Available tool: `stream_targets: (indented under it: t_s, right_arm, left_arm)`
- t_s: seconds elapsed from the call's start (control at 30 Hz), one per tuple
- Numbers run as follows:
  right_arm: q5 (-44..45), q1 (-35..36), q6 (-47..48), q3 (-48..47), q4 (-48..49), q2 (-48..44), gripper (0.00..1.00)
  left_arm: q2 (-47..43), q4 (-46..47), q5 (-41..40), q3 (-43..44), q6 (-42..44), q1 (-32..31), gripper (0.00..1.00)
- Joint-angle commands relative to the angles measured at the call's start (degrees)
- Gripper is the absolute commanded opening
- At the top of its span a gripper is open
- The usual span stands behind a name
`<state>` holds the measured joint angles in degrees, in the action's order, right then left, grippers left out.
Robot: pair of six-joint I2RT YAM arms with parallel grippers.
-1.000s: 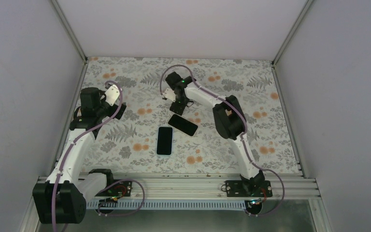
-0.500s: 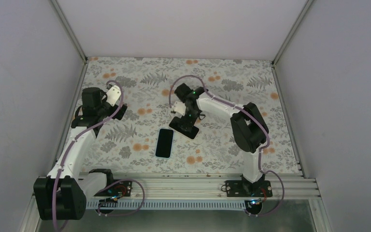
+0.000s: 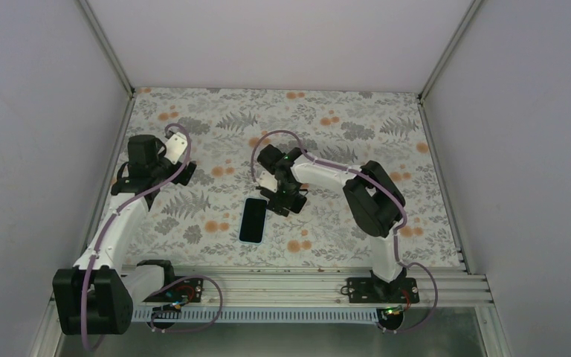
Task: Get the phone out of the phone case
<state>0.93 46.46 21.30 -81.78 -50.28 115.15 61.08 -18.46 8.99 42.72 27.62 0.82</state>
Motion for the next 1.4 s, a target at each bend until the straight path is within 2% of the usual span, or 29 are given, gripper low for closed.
stream_targets:
  t_s: [0.0,0.2,0.43,0.83,0.93,1.17,1.37]
  right_arm:
    - [4.32,0.23,-1.44,-0.70,2.48,1.60,1.00]
    - [8.86,0.21,-0.47,0.09,3.82,0.33,1.00]
    - [9.36,0.17,0.77,2.05,4.99,-0.27,1.00]
    - [-4.85,-5.95,8.59,0.79,1.77,1.42,1.00]
    - [-4.23,-6.80,9.41,-0.39,0.15,3.20,1.00]
    - [-1.52,-6.57,8.71,-0.20,-0.52,4.24,0.85]
    - [-0.50,-6.38,8.19,1.38,2.60,1.29,0.78]
  left_arm:
    - [0.36,1.51,-0.83,-0.79,-0.60,0.23,1.00]
    - [0.46,1.00,-0.57,-0.11,-0.53,0.23,1.00]
    - [0.85,0.97,0.32,-0.24,-1.07,0.24,1.00]
    - [1.30,-0.67,2.19,1.13,-0.75,0.23,1.00]
    - [1.72,-1.39,3.38,1.52,-0.56,0.23,1.00]
    - [5.06,-4.89,8.74,4.15,-0.52,0.17,1.00]
    - [11.99,-10.60,17.93,9.48,-1.68,-0.07,1.00]
